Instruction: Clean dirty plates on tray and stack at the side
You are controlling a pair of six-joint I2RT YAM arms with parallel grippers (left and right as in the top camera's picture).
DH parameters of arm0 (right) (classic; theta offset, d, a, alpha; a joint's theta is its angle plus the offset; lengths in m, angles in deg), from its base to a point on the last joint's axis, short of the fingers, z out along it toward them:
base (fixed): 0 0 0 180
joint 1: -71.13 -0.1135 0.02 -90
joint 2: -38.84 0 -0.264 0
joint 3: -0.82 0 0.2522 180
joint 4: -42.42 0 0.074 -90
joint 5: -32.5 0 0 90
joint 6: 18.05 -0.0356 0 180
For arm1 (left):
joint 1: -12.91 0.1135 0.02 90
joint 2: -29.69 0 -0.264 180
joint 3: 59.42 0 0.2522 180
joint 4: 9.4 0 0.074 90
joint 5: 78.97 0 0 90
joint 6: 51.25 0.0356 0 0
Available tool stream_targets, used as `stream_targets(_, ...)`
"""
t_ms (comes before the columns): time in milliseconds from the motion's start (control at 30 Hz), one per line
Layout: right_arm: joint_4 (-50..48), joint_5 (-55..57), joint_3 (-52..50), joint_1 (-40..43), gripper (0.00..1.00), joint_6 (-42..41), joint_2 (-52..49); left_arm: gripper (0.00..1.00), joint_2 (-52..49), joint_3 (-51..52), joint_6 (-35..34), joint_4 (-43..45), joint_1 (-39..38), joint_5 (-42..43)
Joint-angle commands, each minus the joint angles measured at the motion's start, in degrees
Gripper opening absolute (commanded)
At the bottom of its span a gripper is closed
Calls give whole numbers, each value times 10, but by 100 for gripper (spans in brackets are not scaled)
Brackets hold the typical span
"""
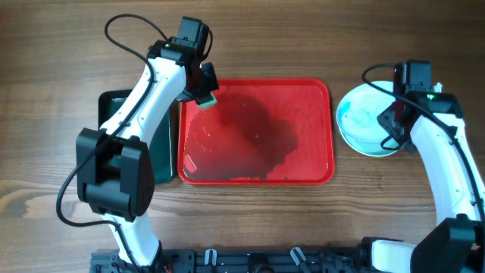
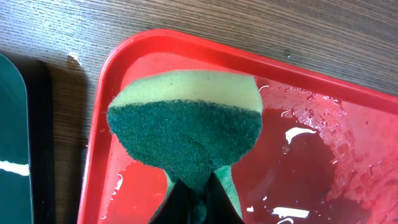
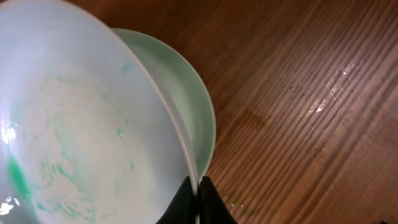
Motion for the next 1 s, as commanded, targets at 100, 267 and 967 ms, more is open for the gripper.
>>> stream_targets(100, -78, 32, -85, 2, 4, -12, 10, 4, -5, 4, 10, 3, 0, 4)
stream_targets(267, -103, 39, -102, 2, 77, 58, 10, 4, 5, -8, 23, -2, 2, 4)
stream_targets(967, -119, -241, -48, -100, 100, 277, 146, 4, 170, 20, 40, -192, 189, -83)
